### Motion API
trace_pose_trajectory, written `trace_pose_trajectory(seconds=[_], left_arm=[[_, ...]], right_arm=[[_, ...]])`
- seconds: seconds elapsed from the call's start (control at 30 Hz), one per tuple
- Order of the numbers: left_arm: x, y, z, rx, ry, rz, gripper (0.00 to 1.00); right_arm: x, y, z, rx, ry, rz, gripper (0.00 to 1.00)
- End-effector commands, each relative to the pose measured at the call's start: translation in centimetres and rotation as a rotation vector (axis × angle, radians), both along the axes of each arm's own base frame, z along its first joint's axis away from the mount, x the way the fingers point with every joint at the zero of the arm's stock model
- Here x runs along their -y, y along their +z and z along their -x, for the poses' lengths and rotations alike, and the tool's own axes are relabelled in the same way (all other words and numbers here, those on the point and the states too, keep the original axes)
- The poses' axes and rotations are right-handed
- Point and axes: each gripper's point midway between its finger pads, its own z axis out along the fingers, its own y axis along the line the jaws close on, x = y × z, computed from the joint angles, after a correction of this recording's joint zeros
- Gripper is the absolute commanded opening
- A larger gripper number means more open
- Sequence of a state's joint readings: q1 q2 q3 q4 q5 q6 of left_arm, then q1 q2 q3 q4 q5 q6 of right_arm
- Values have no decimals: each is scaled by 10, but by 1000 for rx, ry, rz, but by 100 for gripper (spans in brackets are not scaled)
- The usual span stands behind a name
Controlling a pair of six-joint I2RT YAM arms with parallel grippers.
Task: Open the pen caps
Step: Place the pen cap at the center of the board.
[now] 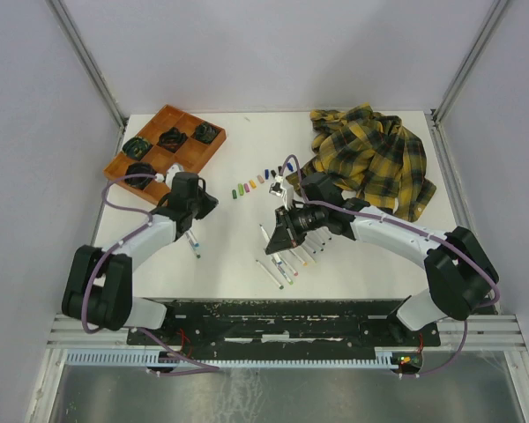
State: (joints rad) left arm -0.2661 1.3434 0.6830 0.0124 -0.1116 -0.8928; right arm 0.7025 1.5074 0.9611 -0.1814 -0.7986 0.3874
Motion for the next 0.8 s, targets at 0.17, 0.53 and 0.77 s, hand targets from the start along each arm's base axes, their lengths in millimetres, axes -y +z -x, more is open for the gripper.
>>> trace_pose_trajectory(seconds=[0.17,0.53,0.77], left_arm=[[-1,-34,-38,-190,-21,-249,3],[22,-59,-65,-308,-113,-384,9],[18,-68,-65,-347,-115,-434,21]], right_arm=[[-7,3,-10,47,-13,29,0],[-6,-1,-12,37,-18,55,0],[-5,-2,-12,36,-20,58,0]])
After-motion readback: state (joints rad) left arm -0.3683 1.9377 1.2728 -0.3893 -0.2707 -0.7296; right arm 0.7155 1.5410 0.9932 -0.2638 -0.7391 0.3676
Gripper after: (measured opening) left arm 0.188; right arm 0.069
